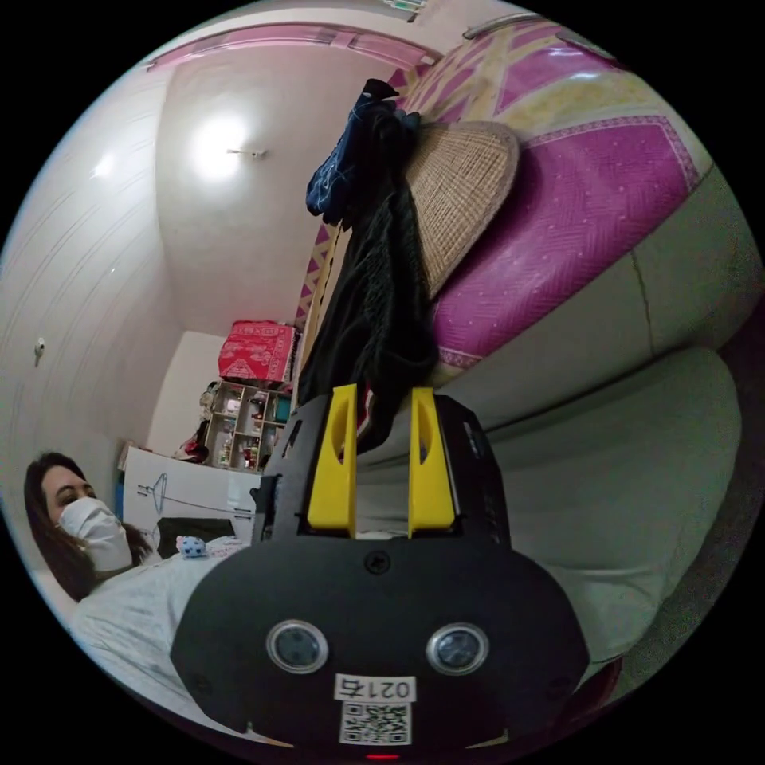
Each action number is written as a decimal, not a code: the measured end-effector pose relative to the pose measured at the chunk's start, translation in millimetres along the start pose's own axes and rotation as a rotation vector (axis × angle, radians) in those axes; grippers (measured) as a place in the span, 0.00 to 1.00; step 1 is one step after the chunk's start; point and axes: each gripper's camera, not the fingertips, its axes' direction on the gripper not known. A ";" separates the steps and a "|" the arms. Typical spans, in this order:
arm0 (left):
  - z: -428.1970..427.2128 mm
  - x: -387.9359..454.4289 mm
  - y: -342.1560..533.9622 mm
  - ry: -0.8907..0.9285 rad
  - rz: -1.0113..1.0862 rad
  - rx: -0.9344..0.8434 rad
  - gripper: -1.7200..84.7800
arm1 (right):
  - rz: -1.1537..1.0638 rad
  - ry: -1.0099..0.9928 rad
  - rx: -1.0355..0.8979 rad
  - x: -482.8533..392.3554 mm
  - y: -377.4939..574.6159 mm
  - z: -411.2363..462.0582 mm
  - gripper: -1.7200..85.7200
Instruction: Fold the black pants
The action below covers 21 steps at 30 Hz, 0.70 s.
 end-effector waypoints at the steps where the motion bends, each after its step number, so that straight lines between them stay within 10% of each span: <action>1: 1.0 -1.0 -0.2 0.002 -0.003 -0.002 0.11 | 0.005 -0.032 0.004 0.6 -2.8 5.1 0.14; 21: 68.2 -28.9 -66.7 -0.072 -0.191 -0.115 0.17 | 0.038 -0.135 0.082 11.3 -28.1 14.9 0.13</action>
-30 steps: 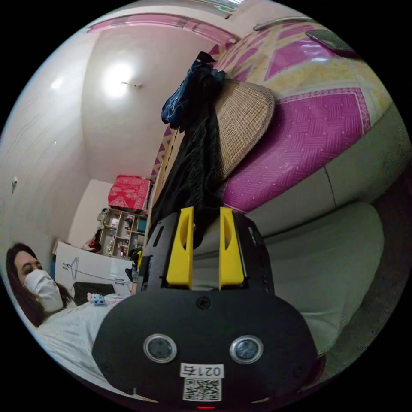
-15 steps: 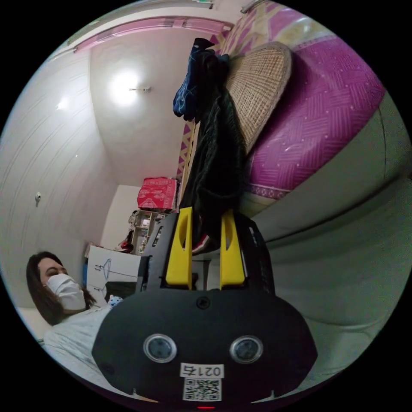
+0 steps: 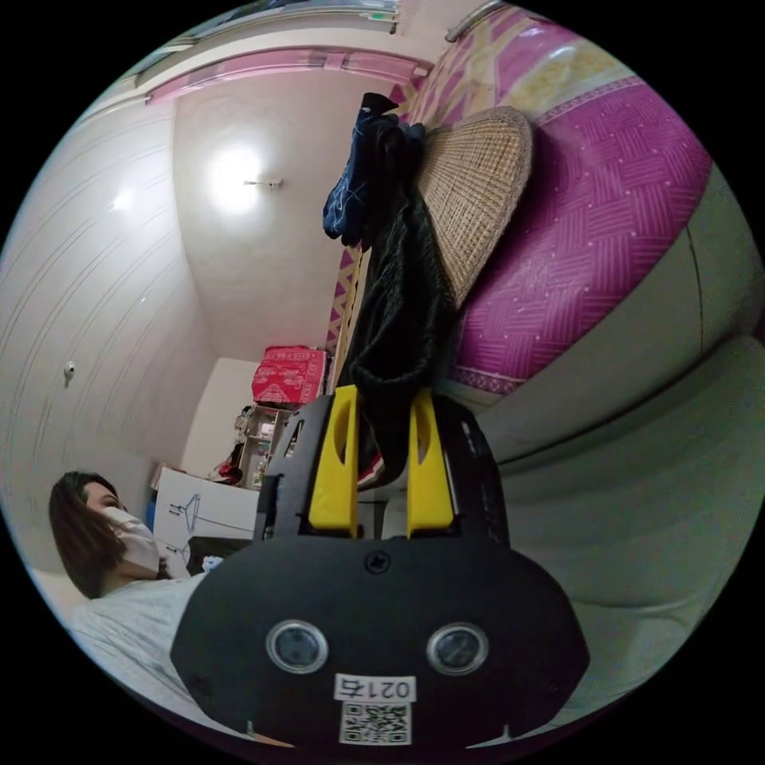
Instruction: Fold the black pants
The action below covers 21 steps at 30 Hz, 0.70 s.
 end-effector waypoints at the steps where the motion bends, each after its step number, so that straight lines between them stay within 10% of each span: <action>1: 4.2 2.5 -2.7 -0.003 0.005 -0.014 0.17 | 0.003 0.001 -0.003 -0.1 -0.2 2.3 0.12; 6: 43.1 2.9 -15.7 -0.001 -0.023 -0.116 0.03 | 0.039 -0.020 -0.040 4.6 -0.5 21.0 0.10; 21: 143.5 163.6 -146.0 -0.129 0.332 -0.160 0.01 | -0.167 -0.115 -0.106 -117.7 -183.6 109.8 0.06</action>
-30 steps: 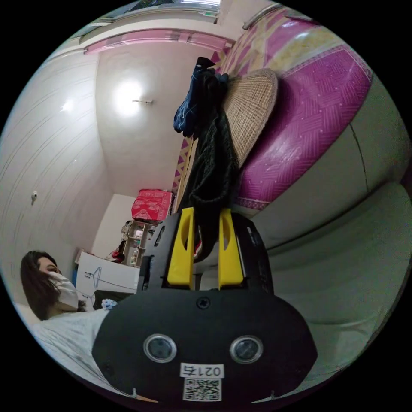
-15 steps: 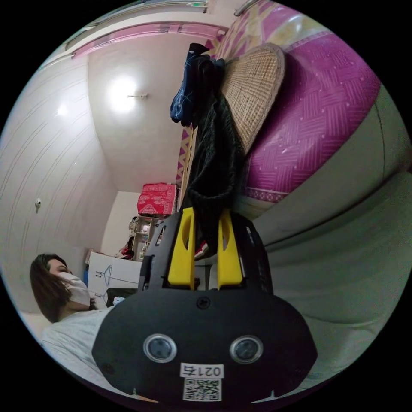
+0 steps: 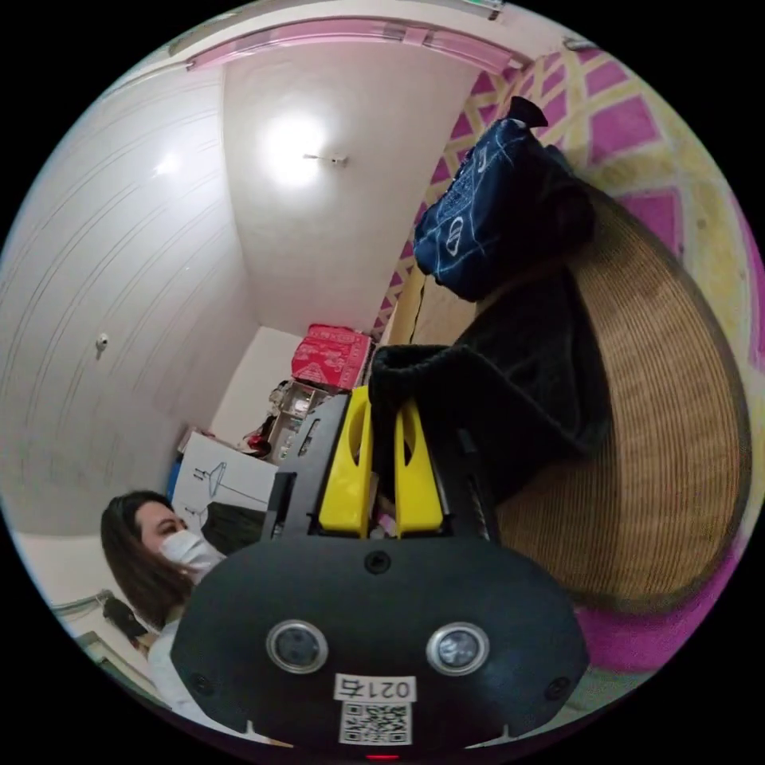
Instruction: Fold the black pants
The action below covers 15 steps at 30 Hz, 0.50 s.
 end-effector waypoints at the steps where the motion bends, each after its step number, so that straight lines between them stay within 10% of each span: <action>1: 11.1 3.5 -12.1 -0.019 0.001 -0.014 0.01 | 0.011 0.038 -0.010 6.8 -27.6 18.0 0.06; 9: 166.7 -1.4 -102.5 -0.135 0.015 -0.218 0.09 | 0.101 0.318 -0.051 96.1 -127.7 111.4 0.11; 15: 126.1 -44.1 -90.8 -0.070 -0.058 0.055 0.11 | -0.008 0.362 -0.052 83.9 -99.0 111.6 0.13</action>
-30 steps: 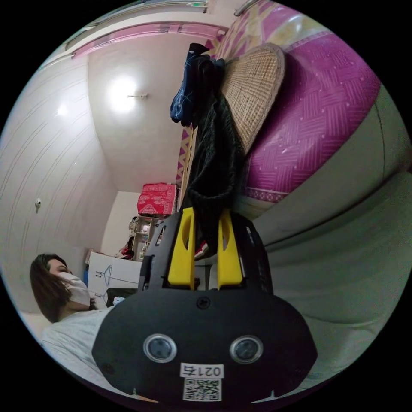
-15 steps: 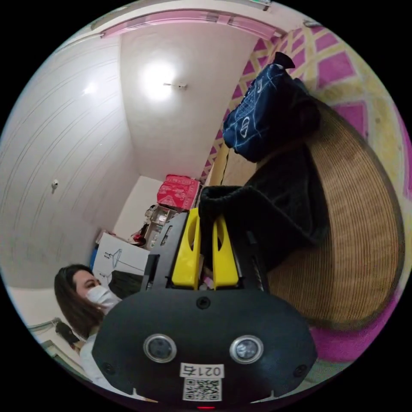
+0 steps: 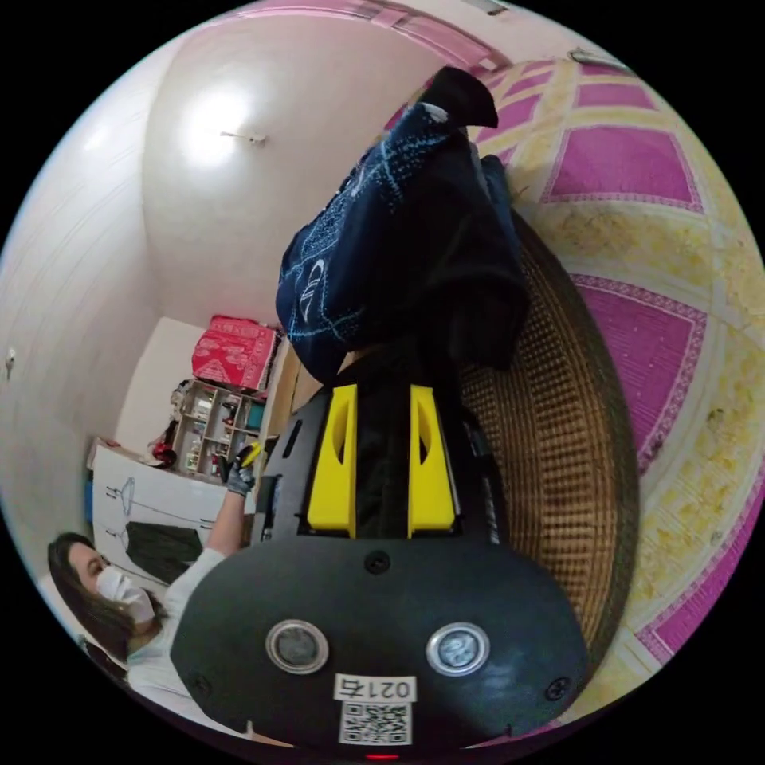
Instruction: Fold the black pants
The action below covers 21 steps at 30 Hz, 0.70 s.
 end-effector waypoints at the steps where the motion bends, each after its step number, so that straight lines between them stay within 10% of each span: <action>1: -5.1 -5.1 2.2 0.015 -0.007 0.023 0.11 | -0.044 0.028 0.003 -11.8 9.0 -0.5 0.13; 16: 31.0 1.6 68.8 -0.038 0.153 -0.069 0.13 | -1.121 0.115 -0.677 -260.8 219.7 242.7 0.14; 21: 47.3 5.5 78.6 -0.026 0.181 -0.092 0.12 | -1.178 0.165 -0.668 -275.1 264.4 281.2 0.11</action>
